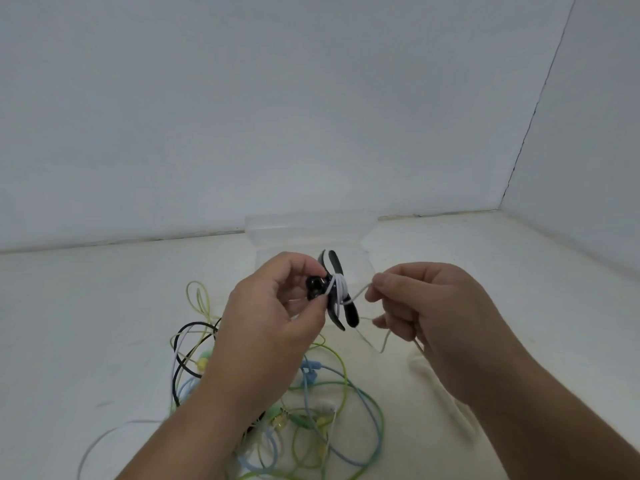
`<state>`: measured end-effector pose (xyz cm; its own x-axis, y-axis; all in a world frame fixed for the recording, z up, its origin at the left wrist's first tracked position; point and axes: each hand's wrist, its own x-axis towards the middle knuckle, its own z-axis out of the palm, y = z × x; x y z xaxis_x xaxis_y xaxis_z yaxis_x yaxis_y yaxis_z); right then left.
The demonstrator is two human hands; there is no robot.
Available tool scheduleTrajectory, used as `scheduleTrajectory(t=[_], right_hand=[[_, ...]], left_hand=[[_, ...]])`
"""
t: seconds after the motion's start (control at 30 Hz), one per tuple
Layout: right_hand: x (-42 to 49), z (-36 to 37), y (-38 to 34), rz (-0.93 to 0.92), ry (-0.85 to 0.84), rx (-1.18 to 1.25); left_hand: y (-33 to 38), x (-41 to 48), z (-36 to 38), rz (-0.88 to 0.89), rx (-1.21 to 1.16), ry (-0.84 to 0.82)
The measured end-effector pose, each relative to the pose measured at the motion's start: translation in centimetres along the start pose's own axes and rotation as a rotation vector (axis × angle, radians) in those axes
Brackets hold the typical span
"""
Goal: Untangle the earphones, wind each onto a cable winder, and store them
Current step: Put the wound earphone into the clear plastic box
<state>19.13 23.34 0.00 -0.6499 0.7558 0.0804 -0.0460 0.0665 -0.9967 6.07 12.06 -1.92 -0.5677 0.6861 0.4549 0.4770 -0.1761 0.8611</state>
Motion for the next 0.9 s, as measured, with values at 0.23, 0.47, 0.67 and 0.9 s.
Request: scheduleTrajectory(t=[0.23,0.47,0.67,0.9], right_hand=[[-0.1,-0.5,-0.1,-0.192,-0.017,-0.221],[0.2,-1.2,-0.4,-0.297,0.084,-0.465],[0.9,-1.6,0.2,-0.127,-0.001,-0.349],[0.4,-0.1,1.3,0.041,-0.337,-0.316]], left_hand=[[-0.2,-0.3,0.4,0.063,0.213,-0.142],[0.0,-0.3,0.2,0.083,0.165,-0.279],[0.1,-0.1,0.1,-0.038,-0.206,-0.302],[-0.1,0.2,0.4,-0.149,-0.639,-0.127]])
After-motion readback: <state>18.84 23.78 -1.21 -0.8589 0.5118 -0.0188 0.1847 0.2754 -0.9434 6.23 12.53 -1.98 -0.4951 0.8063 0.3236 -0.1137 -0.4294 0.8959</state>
